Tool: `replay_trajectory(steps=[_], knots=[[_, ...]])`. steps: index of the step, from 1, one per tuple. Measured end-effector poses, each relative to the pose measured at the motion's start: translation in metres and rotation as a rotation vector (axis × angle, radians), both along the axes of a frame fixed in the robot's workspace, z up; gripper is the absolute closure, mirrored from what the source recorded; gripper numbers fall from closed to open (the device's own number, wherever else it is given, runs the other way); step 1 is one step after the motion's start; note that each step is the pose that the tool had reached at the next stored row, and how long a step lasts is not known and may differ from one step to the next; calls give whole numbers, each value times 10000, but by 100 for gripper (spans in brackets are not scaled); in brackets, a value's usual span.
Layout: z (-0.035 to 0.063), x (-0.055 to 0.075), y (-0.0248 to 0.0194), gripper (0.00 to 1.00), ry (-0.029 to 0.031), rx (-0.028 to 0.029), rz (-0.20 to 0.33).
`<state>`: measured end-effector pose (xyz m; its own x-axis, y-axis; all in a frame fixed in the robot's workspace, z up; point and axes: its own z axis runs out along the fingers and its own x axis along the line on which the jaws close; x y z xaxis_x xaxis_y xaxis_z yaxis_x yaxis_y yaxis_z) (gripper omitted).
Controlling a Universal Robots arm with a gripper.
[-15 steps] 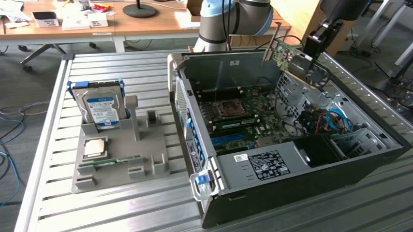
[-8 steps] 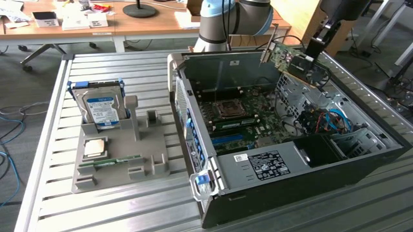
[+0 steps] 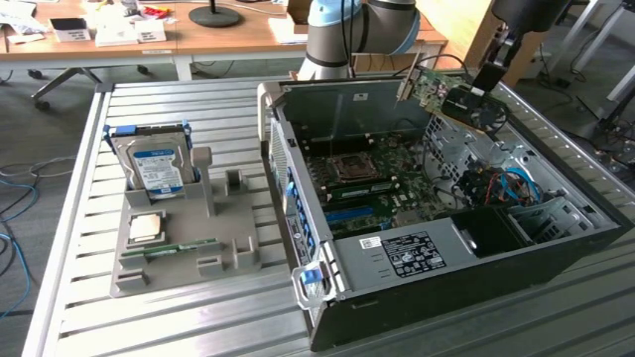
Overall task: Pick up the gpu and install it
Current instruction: 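Insert the gpu into the slot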
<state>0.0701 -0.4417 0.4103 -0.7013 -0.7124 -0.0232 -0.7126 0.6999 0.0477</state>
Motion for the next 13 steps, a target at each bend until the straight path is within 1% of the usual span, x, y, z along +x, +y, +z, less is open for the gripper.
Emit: replay_trajectory(steps=[13], knots=[[-3,0,0,73,0,1,2349]])
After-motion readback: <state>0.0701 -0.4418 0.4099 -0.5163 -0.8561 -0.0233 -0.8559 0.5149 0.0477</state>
